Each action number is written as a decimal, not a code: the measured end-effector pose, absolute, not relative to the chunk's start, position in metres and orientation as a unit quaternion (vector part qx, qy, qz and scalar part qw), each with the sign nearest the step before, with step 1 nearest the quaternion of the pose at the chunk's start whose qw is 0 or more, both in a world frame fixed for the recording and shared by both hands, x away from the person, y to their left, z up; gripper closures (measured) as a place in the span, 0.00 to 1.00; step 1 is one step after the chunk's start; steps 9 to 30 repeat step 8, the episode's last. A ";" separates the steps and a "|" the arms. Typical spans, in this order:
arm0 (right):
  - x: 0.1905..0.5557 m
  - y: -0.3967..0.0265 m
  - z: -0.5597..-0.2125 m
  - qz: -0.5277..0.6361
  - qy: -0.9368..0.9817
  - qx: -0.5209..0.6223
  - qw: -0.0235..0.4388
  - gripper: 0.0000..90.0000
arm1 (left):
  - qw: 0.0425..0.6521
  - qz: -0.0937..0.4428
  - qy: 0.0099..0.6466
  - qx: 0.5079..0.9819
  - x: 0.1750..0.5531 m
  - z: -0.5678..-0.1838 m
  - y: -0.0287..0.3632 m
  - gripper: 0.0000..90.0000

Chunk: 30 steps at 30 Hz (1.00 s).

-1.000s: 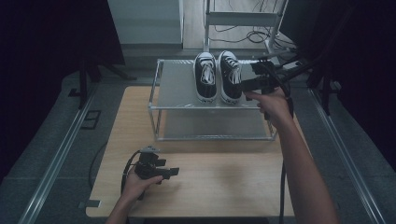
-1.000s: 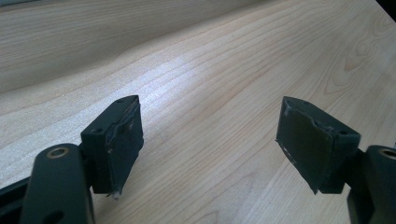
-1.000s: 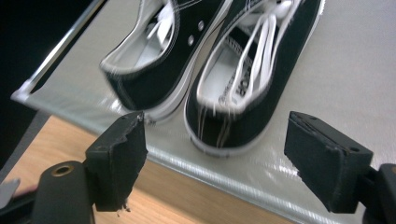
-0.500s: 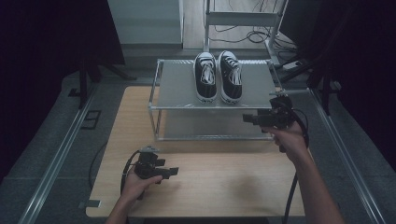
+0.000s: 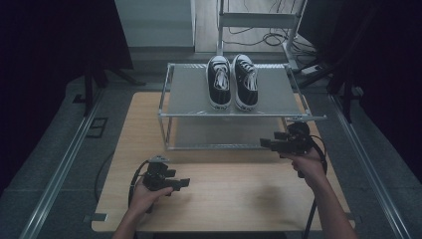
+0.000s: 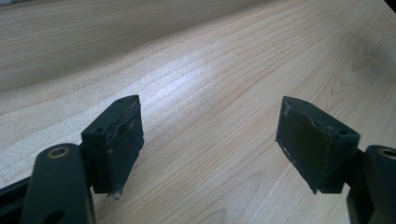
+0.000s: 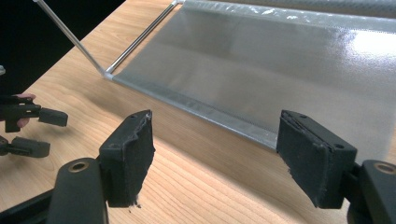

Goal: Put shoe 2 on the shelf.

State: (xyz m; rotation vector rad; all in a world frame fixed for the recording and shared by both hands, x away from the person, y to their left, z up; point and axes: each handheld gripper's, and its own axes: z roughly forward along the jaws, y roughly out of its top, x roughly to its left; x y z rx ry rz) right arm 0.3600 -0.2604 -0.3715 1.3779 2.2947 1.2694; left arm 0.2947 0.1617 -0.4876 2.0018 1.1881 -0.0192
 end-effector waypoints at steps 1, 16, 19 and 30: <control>0.359 -0.260 -0.372 0.428 0.771 0.463 0.091 0.30 | 0.396 -0.008 0.469 0.790 0.295 -0.488 0.162 0.26; 0.354 -0.263 -0.373 0.441 0.769 0.452 0.103 0.30 | 0.395 -0.006 0.469 0.790 0.295 -0.488 0.163 0.26; 0.354 -0.263 -0.373 0.441 0.769 0.452 0.103 0.30 | 0.395 -0.006 0.469 0.790 0.295 -0.488 0.163 0.26; 0.354 -0.263 -0.373 0.441 0.769 0.452 0.103 0.30 | 0.395 -0.006 0.469 0.790 0.295 -0.488 0.163 0.26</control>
